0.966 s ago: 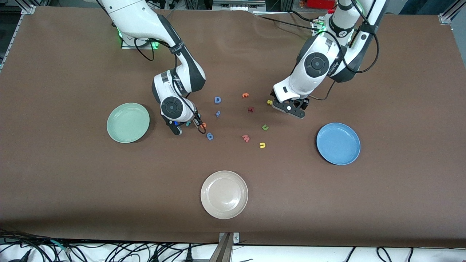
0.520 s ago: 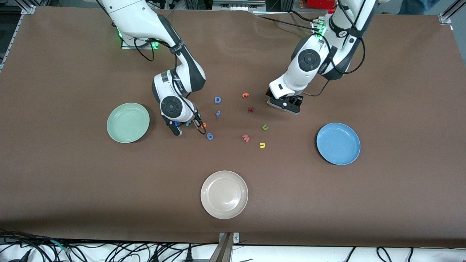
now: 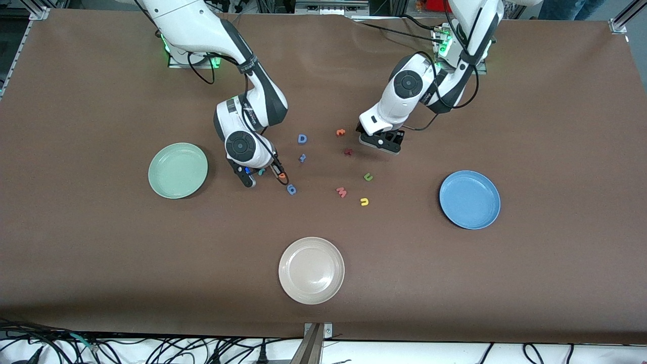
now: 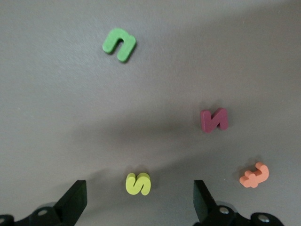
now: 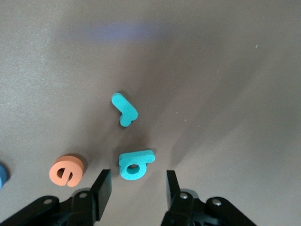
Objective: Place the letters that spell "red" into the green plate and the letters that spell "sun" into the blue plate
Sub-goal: 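Grasp teal b with the right gripper while the left gripper grasps yellow s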
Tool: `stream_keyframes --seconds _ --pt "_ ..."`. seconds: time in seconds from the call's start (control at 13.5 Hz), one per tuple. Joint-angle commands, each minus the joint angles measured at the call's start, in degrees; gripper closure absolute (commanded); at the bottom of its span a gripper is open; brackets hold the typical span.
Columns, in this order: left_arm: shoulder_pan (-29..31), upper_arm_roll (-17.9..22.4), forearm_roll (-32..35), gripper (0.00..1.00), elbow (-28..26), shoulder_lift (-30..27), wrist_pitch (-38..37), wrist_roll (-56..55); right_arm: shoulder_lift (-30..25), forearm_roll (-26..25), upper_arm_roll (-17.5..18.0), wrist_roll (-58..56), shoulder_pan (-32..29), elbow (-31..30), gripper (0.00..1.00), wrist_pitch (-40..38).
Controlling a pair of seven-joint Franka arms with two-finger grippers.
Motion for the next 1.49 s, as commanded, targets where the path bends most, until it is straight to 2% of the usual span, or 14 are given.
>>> stream_keyframes --seconds 0.0,0.3,0.45,0.52,0.67,0.82,1.04,1.26,1.41 --pt "-0.97 0.39 -0.27 0.01 -2.83 0.32 5.01 -0.80 -0.82 1.07 0.06 0.56 0.31 -2.10 0.44 1.38" --pt "-1.41 0.39 -0.27 0.03 -4.16 0.94 7.14 -1.68 -0.82 1.07 0.14 0.30 0.31 -3.77 0.44 3.58" --pt "-2.28 0.39 -0.10 0.07 -4.25 1.03 7.14 -3.96 -0.82 1.07 0.14 0.30 0.31 -3.69 0.44 4.02" --pt "-2.37 0.39 -0.10 0.11 -4.25 1.12 7.14 -4.66 -0.82 1.07 0.14 0.30 0.31 -3.69 0.44 4.02" --pt "-3.16 0.39 -0.10 0.32 -4.25 1.20 7.23 -7.11 -0.82 1.07 0.23 0.30 0.31 -3.77 0.45 4.63" --pt "-3.52 0.39 1.39 0.45 -4.25 1.73 8.19 -9.84 -0.38 1.07 0.67 0.38 0.31 -3.78 0.46 5.42" --pt "-3.43 0.39 9.81 0.62 -3.98 2.43 8.37 -19.05 -0.46 1.07 0.93 0.47 0.40 -4.39 0.47 6.65" --pt "-3.25 0.39 13.79 0.68 -3.72 2.96 8.37 -22.86 -0.73 1.07 1.11 0.56 0.31 -5.53 0.47 8.41" --pt "-3.08 0.39 13.88 0.69 -3.54 3.05 8.37 -22.77 -0.73 1.07 1.29 0.47 0.31 -5.53 0.64 8.41"
